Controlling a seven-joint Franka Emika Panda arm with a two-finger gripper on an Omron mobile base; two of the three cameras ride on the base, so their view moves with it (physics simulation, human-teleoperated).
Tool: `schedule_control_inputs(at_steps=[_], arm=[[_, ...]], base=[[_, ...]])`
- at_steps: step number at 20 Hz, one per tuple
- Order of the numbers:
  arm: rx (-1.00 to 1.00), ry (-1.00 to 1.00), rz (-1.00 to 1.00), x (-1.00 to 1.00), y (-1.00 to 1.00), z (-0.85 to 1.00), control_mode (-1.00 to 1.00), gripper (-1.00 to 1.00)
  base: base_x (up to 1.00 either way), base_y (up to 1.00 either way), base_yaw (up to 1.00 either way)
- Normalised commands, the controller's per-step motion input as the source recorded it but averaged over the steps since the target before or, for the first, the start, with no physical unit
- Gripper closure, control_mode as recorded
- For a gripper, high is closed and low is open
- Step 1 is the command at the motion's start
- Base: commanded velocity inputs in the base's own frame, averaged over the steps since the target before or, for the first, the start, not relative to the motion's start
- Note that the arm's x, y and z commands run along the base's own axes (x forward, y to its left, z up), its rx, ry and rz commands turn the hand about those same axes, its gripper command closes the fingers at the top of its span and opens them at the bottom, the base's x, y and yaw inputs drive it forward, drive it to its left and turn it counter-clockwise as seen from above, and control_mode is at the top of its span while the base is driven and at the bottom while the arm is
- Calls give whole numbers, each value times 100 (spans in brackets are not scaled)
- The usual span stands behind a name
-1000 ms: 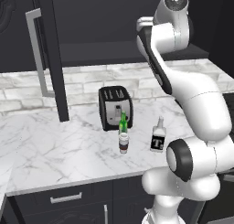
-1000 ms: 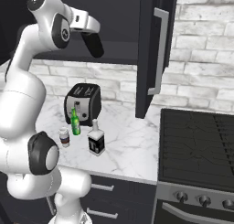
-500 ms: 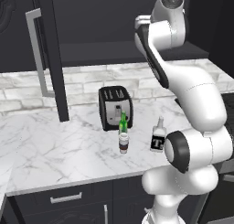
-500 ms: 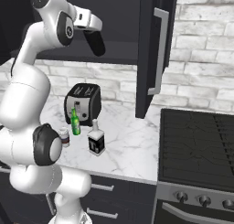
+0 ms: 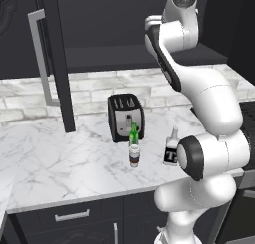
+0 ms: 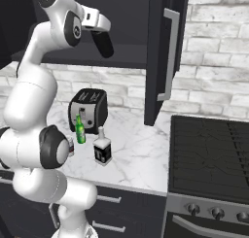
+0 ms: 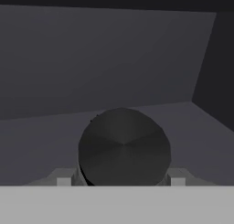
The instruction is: Sort all alcoholic drinks to one cabinet, and non-alcoholic drinks to the other.
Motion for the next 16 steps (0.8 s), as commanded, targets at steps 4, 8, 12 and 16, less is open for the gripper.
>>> schedule_control_inputs(at_steps=[4, 8, 12, 16], arm=[[0, 0, 0, 17, 0, 0, -100, 100], [0, -1, 0, 10, 0, -3, -100, 100], [0, -1, 0, 9, 0, -3, -100, 100], [0, -2, 0, 9, 0, -6, -100, 100]], base=[[0, 0, 0], [0, 0, 0], [0, 0, 0], [0, 0, 0]])
